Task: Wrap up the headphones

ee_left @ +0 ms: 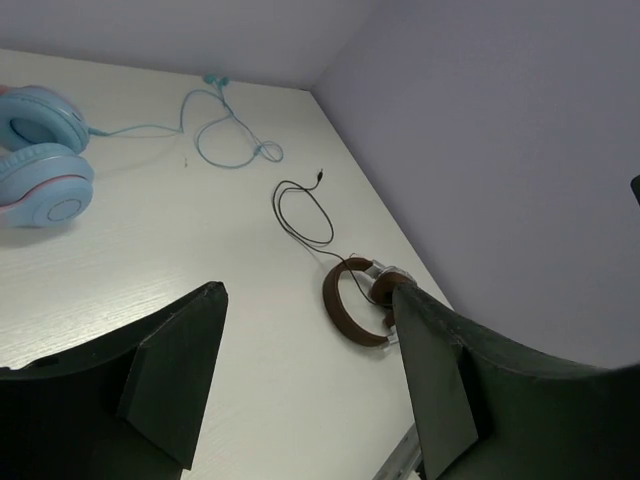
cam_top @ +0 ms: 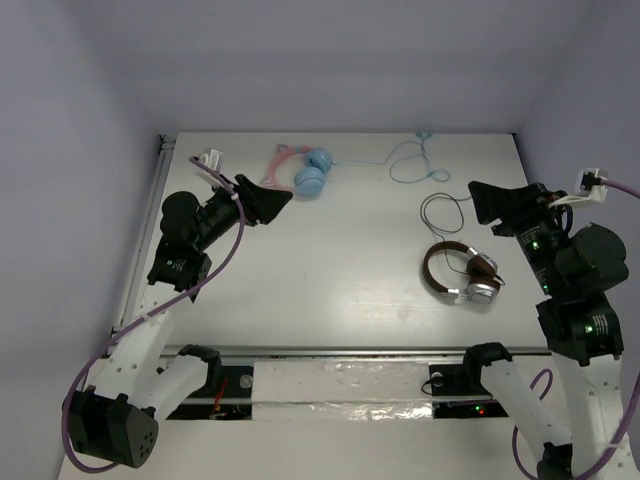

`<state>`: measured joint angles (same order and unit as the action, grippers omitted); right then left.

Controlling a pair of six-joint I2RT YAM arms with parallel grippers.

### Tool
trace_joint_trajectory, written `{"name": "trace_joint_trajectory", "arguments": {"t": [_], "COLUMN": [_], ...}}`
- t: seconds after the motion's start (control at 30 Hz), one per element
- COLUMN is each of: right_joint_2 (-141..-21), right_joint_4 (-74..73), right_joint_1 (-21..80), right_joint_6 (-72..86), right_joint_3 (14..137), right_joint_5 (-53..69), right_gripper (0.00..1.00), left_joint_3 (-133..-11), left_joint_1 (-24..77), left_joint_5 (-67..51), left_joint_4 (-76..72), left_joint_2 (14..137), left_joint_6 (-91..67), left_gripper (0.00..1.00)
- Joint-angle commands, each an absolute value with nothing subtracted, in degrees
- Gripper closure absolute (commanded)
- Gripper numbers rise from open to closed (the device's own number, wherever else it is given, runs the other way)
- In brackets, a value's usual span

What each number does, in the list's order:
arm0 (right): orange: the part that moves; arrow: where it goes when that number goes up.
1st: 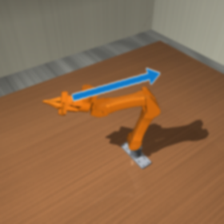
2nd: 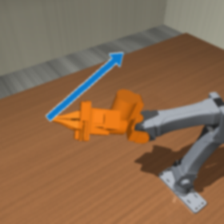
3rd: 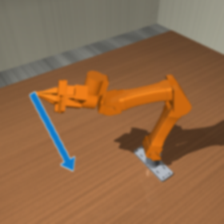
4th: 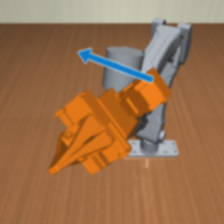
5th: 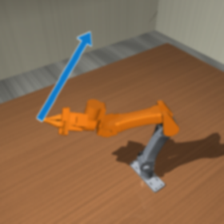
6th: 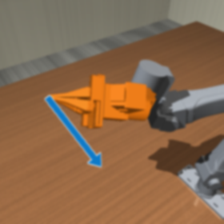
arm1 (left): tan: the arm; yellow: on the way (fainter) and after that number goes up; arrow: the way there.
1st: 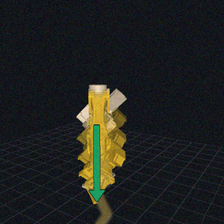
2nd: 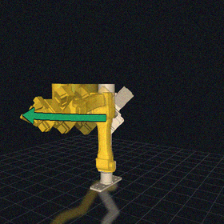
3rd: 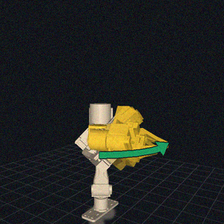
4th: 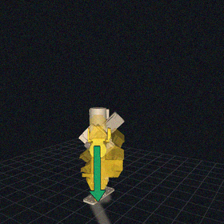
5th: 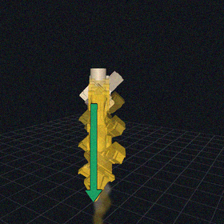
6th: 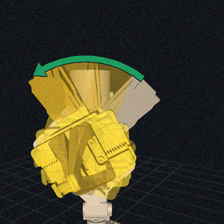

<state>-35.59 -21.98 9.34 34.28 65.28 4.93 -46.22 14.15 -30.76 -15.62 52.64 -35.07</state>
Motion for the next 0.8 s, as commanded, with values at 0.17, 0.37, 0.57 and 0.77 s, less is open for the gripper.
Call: {"name": "trace_joint_trajectory", "arguments": {"t": [0.17,0.37,0.57,0.77], "right_joint_2": [-33.67,-33.4,-32.52,-31.82], "right_joint_4": [-26.19,-30.22,-33.57,-35.42], "right_joint_1": [9.14,9.14,9.14,9.14], "right_joint_6": [31.56,30.41,29.27,28.83], "right_joint_3": [69.43,69.87,70.92,71.28], "right_joint_5": [0.88,-4.3,-11.07,-13.71], "right_gripper": [0.98,1.0,1.0,1.0], "left_joint_3": [-48.16,-50.79,-53.87,-61.25], "left_joint_1": [15.81,29.07,43.66,55.35], "left_joint_5": [-28.05,-12.18,4.17,16.41], "left_joint_4": [-17.41,-11.09,-7.03,-4.49], "left_joint_2": [51.59,56.5,66.52,78.21], "left_joint_6": [-34.37,-30.07,-28.39,-26.81], "left_gripper": [0.67,1.0,1.0,0.98]}}
